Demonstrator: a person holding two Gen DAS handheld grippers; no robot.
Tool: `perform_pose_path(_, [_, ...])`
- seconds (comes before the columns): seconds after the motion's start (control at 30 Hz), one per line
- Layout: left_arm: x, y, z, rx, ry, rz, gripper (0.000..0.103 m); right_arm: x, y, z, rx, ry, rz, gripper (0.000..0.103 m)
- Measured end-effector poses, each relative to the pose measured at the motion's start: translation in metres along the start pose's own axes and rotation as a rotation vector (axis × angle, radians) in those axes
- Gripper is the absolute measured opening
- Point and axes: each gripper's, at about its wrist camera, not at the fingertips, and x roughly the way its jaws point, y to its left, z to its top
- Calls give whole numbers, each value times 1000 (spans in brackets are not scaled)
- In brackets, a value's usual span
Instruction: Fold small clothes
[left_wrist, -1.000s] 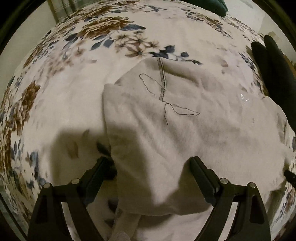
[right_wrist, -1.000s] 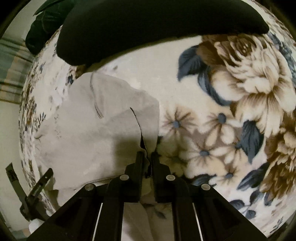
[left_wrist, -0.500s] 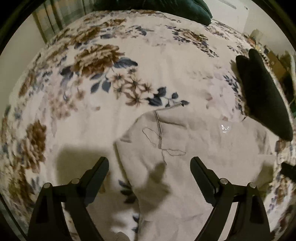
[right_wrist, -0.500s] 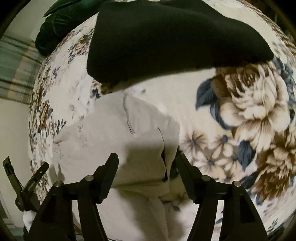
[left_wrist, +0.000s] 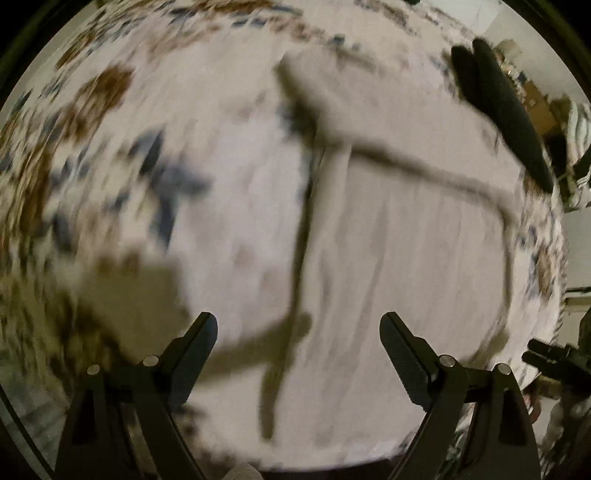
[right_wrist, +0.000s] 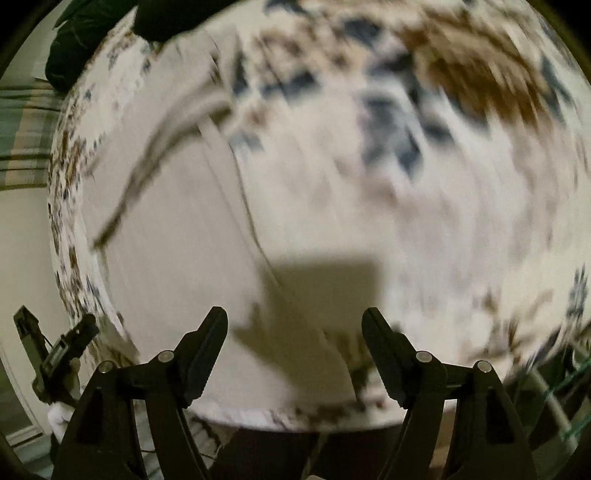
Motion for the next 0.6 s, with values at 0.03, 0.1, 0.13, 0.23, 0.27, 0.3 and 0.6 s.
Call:
perform_pose_path(0.03, [5,3,-16,-5,16,11,90,7,-7,-10,7,10,8,77])
perform_pose_path(0.1, [19,9,-47,-26,33,33,90,26,-19,-30,-1,29,19,77])
perform_pose_path(0.13, [25,10,-58,-30,36,41,90,35,-24,-38,-8,36,22,77])
perform_pose_path(0.23, [50,8,-88,-35,42,61,90,59,-34,-60,-34,41,33,77])
perform_pose_path(0.27, [55,7,-93,-35,45,71,90,67,-37,-66,-40,45,33,77])
perform_pose_path(0.3, [65,5,-100,-38,59,70,90,74,-39,-70,-38,46,26,77])
perform_pose_path(0.6, [64,-20,-125,-21,-54,117,7,89,-50,-92,46,-29,88,20])
